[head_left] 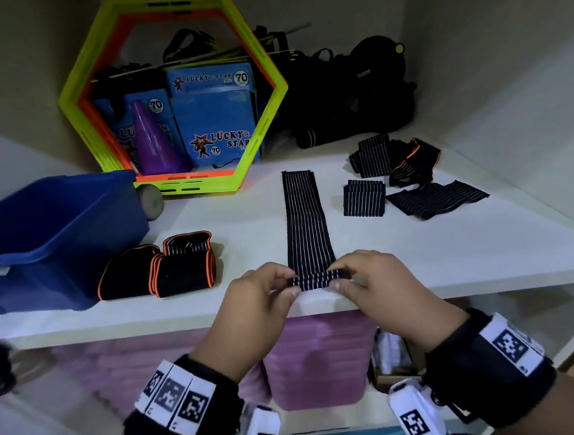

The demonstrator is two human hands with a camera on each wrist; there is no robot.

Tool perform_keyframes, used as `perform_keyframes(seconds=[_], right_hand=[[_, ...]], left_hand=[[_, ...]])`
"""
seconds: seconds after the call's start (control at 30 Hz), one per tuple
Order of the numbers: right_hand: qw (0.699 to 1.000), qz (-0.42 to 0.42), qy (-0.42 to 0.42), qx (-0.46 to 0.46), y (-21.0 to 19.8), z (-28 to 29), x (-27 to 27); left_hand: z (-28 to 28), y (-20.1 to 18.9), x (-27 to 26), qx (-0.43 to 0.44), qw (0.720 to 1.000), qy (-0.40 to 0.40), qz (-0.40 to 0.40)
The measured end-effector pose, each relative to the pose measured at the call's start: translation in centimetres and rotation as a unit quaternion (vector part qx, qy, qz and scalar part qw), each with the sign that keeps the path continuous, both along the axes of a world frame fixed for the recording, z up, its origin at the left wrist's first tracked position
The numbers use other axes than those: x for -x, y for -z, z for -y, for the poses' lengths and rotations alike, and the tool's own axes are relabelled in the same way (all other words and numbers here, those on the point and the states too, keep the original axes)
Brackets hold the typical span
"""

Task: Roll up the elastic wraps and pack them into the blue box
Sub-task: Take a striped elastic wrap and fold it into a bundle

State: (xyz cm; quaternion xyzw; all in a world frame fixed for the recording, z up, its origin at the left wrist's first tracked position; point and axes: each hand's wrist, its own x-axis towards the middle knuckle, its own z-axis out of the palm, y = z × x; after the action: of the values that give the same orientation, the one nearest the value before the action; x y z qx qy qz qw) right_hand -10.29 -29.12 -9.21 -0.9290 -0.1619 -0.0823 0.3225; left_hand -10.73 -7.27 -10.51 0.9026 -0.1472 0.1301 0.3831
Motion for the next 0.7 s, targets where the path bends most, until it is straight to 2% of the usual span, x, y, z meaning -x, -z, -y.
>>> perform_keyframes(seconds=[0.1,0.23,0.37,0.5,0.6,0.7], right_hand=[[0.996,-0.023,0.045,-0.077,0.3,-0.1,0.1],[0.983,-0.016,0.113,-0.140,0.9,-0.6,0.2],[0.985,0.007,0.133,-0.109,0.7,-1.1,0.2],[0.990,0.012,0.134,-0.049,0.4,-1.2,0.0],[0.991,0.024,0.130,-0.037,0.5,-1.1,-0.2],[0.990,0.030,0.126,-0.051,0.7,-1.1,-0.4]], left_hand=[[0.6,-0.5,0.0,0.041,0.998,-0.046,-0.017],[1.4,-1.3,-0.5,0.026,0.995,-0.090,-0.019],[1.7,-1.6,-1.1,0.001,0.993,-0.112,-0.029],[2.0,-2.0,-1.7,-0.072,0.991,-0.112,-0.031],[2.0,-2.0,-1.6,-0.116,0.987,-0.110,-0.013],[1.8,-1.7,-1.5,-0.096,0.992,-0.075,0.023]])
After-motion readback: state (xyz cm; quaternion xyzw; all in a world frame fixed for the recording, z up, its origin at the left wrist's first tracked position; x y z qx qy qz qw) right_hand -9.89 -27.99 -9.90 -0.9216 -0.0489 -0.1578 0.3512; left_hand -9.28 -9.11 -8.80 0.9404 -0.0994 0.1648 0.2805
